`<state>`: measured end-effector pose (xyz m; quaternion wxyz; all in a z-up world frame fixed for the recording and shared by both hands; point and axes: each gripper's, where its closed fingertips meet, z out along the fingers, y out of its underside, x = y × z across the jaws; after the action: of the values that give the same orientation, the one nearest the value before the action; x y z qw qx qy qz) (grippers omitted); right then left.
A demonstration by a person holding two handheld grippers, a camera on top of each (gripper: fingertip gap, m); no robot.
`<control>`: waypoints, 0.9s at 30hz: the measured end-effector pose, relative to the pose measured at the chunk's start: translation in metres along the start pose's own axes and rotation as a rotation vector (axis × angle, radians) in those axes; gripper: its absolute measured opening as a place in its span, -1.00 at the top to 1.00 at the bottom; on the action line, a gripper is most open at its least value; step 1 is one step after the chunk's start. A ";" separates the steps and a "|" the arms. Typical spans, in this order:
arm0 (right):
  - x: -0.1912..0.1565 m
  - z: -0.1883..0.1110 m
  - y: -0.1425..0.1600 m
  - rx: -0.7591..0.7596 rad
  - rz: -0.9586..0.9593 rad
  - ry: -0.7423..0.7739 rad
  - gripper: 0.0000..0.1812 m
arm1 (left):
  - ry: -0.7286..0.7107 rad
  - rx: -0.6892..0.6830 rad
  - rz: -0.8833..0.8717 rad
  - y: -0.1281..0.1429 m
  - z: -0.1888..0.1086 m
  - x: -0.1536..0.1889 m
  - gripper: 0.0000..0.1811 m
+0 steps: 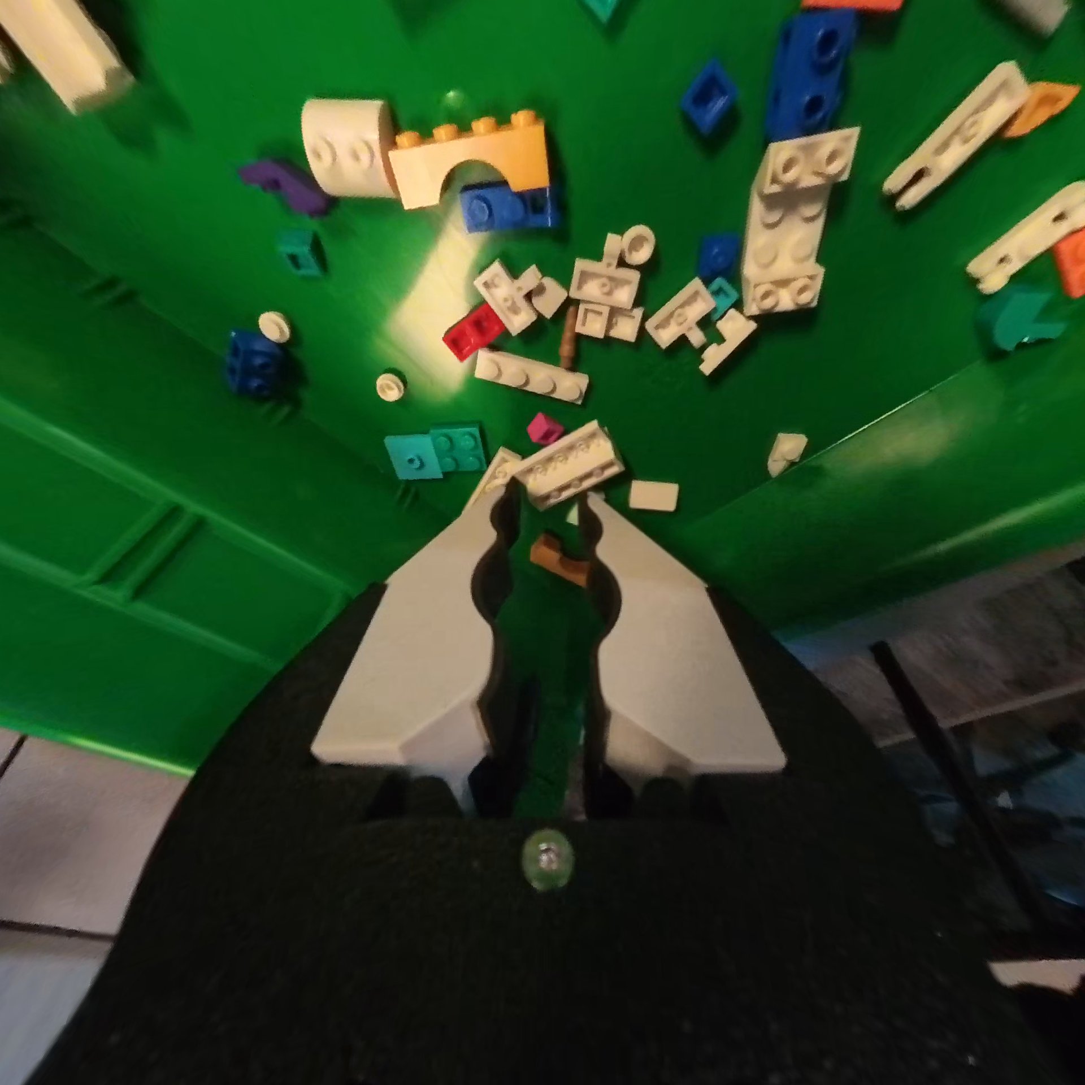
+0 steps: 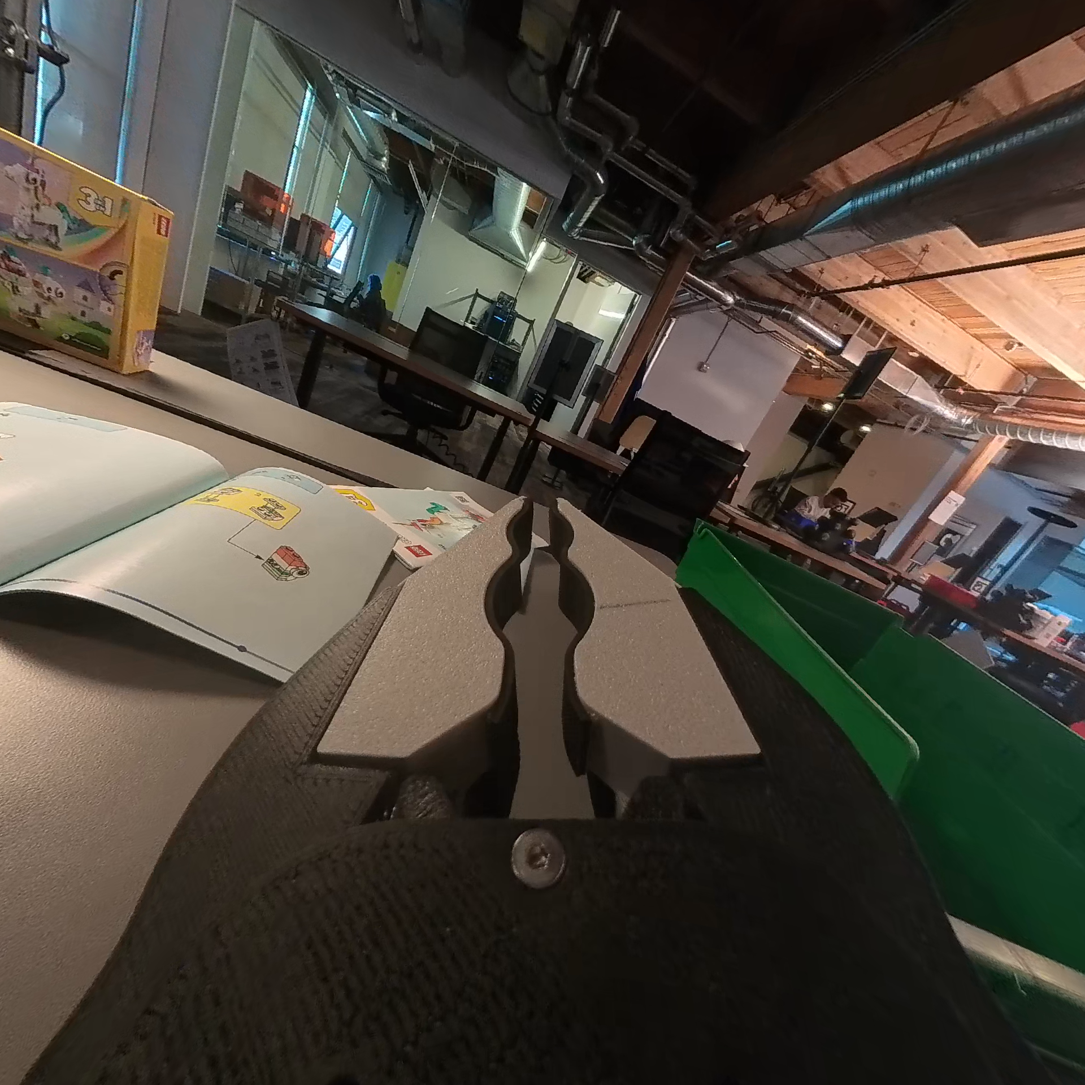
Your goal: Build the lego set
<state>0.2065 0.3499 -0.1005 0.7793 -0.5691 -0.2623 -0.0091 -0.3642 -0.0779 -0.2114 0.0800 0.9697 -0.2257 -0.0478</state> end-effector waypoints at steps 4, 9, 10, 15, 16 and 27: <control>0.000 0.000 0.000 0.001 0.002 -0.001 0.97 | 0.068 0.017 0.046 0.007 -0.003 0.009 0.85; 0.000 0.000 0.000 0.003 0.002 -0.004 0.96 | 0.085 0.012 0.068 0.015 0.002 0.012 0.87; -0.001 0.000 0.000 0.003 0.002 -0.005 0.97 | 0.079 0.020 0.080 0.014 0.002 0.012 0.87; -0.001 0.000 0.000 0.004 0.003 -0.006 0.97 | 0.069 0.037 0.110 0.015 0.002 0.012 0.81; -0.001 0.000 0.000 0.004 0.003 -0.007 0.97 | 0.072 0.031 0.101 0.016 0.002 0.012 0.79; 0.000 -0.001 0.000 0.005 0.005 -0.007 0.97 | 0.040 -0.010 0.085 0.023 0.011 0.008 0.80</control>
<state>0.2064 0.3491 -0.1005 0.7799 -0.5677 -0.2636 -0.0044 -0.3682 -0.1037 -0.2182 0.0915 0.9595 -0.2650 -0.0261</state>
